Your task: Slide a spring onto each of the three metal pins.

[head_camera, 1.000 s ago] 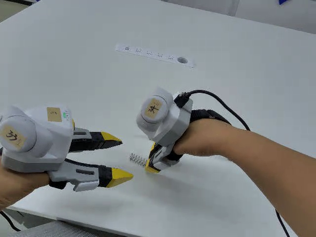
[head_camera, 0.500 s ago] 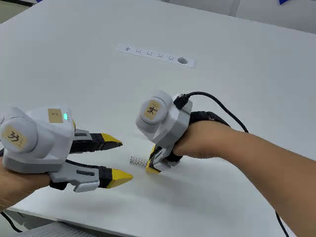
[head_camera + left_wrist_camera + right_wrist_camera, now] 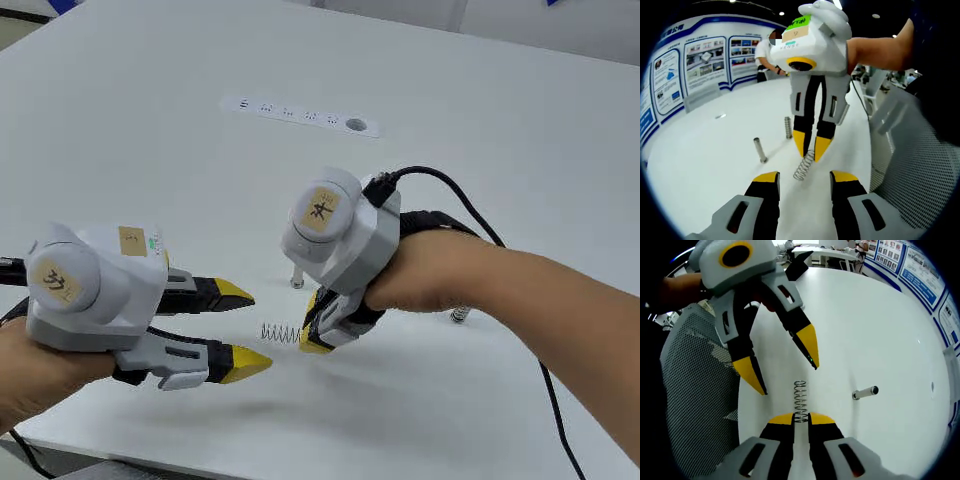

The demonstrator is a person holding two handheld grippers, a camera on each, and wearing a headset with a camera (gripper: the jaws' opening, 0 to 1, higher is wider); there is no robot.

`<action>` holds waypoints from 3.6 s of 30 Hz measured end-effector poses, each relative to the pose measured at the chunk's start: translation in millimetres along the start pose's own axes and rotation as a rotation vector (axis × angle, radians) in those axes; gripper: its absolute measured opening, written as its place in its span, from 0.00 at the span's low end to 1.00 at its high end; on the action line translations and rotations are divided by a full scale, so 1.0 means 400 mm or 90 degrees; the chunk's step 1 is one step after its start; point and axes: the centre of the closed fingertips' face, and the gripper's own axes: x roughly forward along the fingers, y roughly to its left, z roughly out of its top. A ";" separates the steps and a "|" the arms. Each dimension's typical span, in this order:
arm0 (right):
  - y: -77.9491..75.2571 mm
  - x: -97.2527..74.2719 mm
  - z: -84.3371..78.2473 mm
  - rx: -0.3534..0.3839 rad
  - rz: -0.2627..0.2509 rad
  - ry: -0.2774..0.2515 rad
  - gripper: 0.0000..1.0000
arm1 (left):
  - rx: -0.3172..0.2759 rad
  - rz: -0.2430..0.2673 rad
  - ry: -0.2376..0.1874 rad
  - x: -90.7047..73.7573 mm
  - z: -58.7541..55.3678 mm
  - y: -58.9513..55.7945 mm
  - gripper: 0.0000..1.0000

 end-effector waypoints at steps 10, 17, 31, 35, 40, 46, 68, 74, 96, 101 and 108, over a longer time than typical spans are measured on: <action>0.036 -0.042 0.008 -0.047 0.009 0.010 0.11 | 0.045 -0.034 0.004 0.021 0.018 -0.031 0.31; 0.053 -0.054 0.018 -0.069 0.013 0.011 0.11 | 0.073 -0.054 0.008 0.023 0.021 -0.050 0.15; 0.058 -0.063 0.008 -0.087 0.016 0.004 0.15 | 0.097 -0.067 0.006 0.026 0.022 -0.061 0.10; 0.055 -0.060 -0.005 -0.083 0.016 0.005 0.16 | 0.094 -0.064 -0.003 0.022 0.029 -0.057 0.10; 0.053 -0.056 -0.008 -0.073 0.017 -0.003 0.15 | 0.087 -0.064 -0.017 0.018 0.043 -0.059 0.10; 0.046 -0.073 0.008 -0.065 0.013 -0.022 0.12 | 0.083 -0.062 -0.014 0.021 0.039 -0.057 0.10; 0.064 -0.132 0.147 -0.089 -0.010 -0.135 0.11 | 0.052 -0.049 -0.039 0.015 0.058 -0.040 0.11; 0.065 -0.133 0.153 -0.089 -0.011 -0.143 0.11 | 0.048 -0.043 -0.041 0.012 0.061 -0.035 0.10; 0.060 -0.137 0.166 -0.089 -0.014 -0.157 0.12 | 0.030 -0.044 -0.046 0.012 0.063 -0.034 0.10; 0.050 -0.140 0.166 -0.085 -0.018 -0.158 0.11 | 0.025 -0.035 -0.047 0.012 0.063 -0.025 0.12; 0.020 -0.158 0.159 -0.069 -0.032 -0.164 0.11 | 0.015 -0.012 -0.044 0.004 0.053 -0.007 0.23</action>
